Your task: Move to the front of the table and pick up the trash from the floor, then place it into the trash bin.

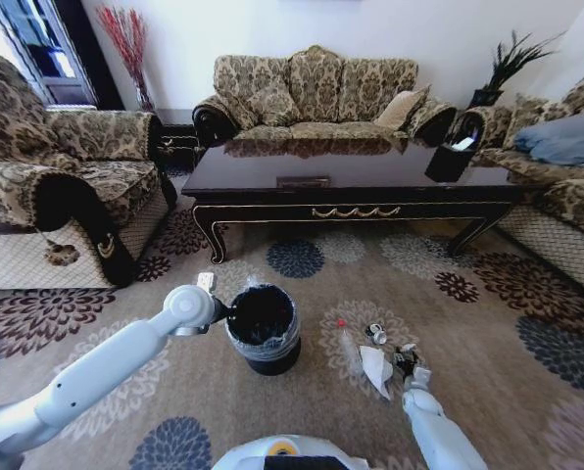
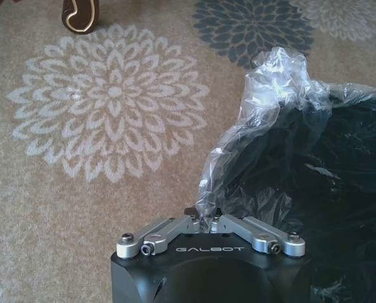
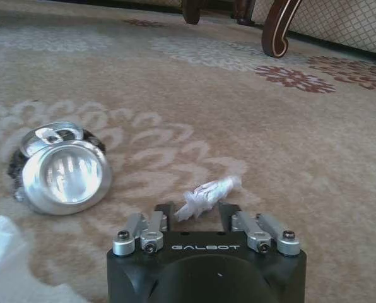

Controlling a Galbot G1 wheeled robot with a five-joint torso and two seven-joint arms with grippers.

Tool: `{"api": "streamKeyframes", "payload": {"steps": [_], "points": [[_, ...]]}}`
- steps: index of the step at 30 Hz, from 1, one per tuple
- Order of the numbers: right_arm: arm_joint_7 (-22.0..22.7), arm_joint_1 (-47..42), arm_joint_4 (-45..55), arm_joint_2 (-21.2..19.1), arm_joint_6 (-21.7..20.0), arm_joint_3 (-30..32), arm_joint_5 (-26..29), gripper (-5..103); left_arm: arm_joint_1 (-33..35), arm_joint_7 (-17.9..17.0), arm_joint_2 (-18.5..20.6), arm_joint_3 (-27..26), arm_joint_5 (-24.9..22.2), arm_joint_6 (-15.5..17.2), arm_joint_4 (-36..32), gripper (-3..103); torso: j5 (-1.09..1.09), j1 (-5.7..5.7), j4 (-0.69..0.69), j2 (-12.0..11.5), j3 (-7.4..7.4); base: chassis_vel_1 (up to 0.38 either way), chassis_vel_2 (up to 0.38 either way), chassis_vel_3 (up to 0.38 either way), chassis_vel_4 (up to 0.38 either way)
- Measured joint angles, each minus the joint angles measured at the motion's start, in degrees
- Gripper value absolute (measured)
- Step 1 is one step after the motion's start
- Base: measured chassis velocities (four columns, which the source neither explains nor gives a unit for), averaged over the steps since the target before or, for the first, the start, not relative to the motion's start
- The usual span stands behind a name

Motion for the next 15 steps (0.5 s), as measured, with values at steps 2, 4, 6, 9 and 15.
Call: {"api": "streamKeyframes", "payload": {"steps": [2,4,6,9,15], "points": [[0.1,-0.1,0.0,-0.3,0.0,0.0,0.0,34,0.0,0.0,0.0,0.0,0.0,0.0,-0.1,2,-0.05,0.0,-0.06,0.0,0.0,0.0,0.0,0.0,0.0],[0.1,-0.1,0.0,-0.4,0.0,0.1,0.1,28,0.2,0.0,0.0,0.0,0.0,0.0,-0.3,2,0.0,0.0,-0.08,0.0,0.0,0.0,0.0,0.0,0.0],[0.1,-0.2,0.1,-0.4,0.1,0.1,0.1,23,0.5,0.0,0.1,-0.3,0.1,0.0,-0.4,2,0.02,0.0,-0.06,0.0,0.0,0.0,0.0,0.0,0.0],[0.2,-0.3,0.5,-0.4,0.2,0.1,0.0,7,1.4,0.0,0.5,-0.8,0.4,0.0,-0.7,2,-0.01,0.0,0.02,0.0,0.0,0.0,0.0,0.0,0.0],[0.4,-1.1,1.8,-0.4,0.4,0.2,-0.1,0,2.8,0.0,1.1,-2.0,0.8,0.0,-1.6,2,0.01,0.0,0.0,0.0,0.0,0.0,0.0,0.0,0.0]]}}
